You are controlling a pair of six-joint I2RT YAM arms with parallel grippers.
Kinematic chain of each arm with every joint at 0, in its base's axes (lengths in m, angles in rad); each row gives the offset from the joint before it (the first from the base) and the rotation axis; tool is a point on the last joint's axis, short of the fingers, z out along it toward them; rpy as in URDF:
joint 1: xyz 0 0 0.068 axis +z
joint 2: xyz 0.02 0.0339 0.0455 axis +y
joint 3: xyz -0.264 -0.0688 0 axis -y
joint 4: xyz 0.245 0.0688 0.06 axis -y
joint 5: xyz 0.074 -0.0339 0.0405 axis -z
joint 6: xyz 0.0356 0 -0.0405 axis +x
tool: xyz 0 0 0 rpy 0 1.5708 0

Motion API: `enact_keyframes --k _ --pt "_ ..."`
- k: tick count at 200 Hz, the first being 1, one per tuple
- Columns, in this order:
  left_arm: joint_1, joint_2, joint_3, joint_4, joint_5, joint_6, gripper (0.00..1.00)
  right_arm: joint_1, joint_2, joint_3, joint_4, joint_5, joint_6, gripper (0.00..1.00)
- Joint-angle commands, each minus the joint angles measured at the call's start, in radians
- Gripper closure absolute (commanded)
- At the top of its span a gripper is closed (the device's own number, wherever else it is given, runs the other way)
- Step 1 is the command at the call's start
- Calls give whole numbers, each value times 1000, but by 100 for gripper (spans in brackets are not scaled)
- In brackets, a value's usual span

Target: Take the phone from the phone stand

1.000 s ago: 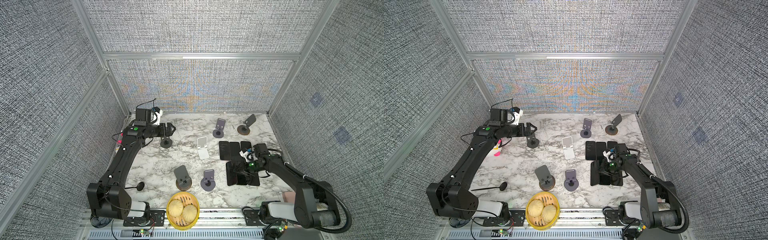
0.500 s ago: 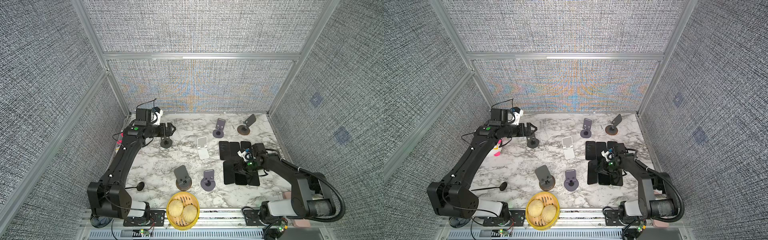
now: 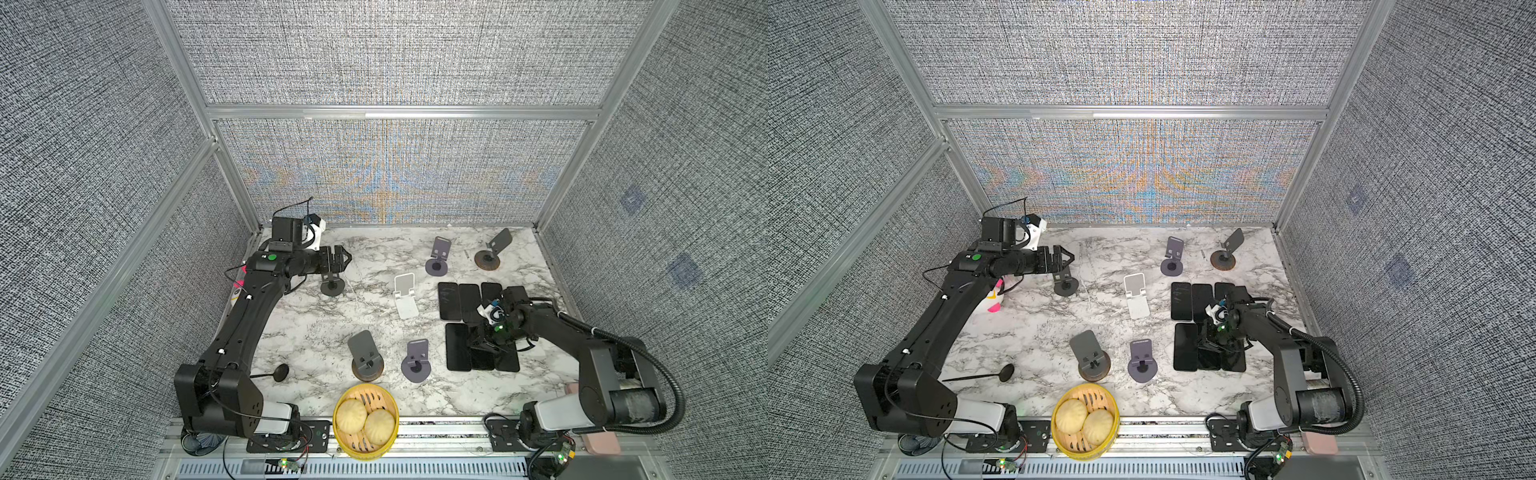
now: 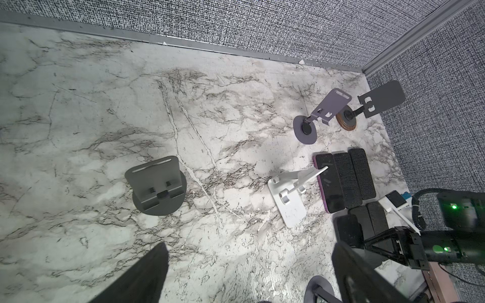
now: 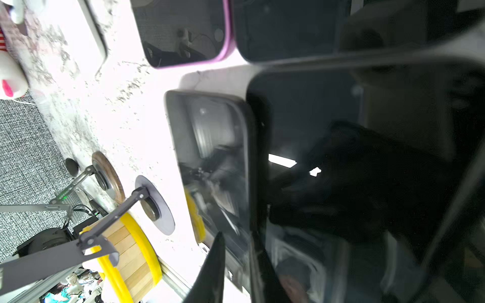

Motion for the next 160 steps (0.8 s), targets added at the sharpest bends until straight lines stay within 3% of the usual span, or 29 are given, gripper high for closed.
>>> enact_keyframes --k 1,47,78,121,144,160 --pt "2 -3 -2 15 2 4 2 3 7 12 -14 4 -12 80" --pt "2 -7 -2 16 1 2 2 11 14 34 -11 3 -8 80" --pt "2 -7 -3 14 -7 12 2 12 -75 34 0 59 13 80" --pt "2 -9 -3 9 -28 16 2 12 -157 86 -62 258 7 80" --pt "2 -14 -3 7 -47 19 2 9 -179 114 -135 481 7 80" --pt "1 -17 -3 8 -48 20 2 14 -182 113 -120 501 19 76"
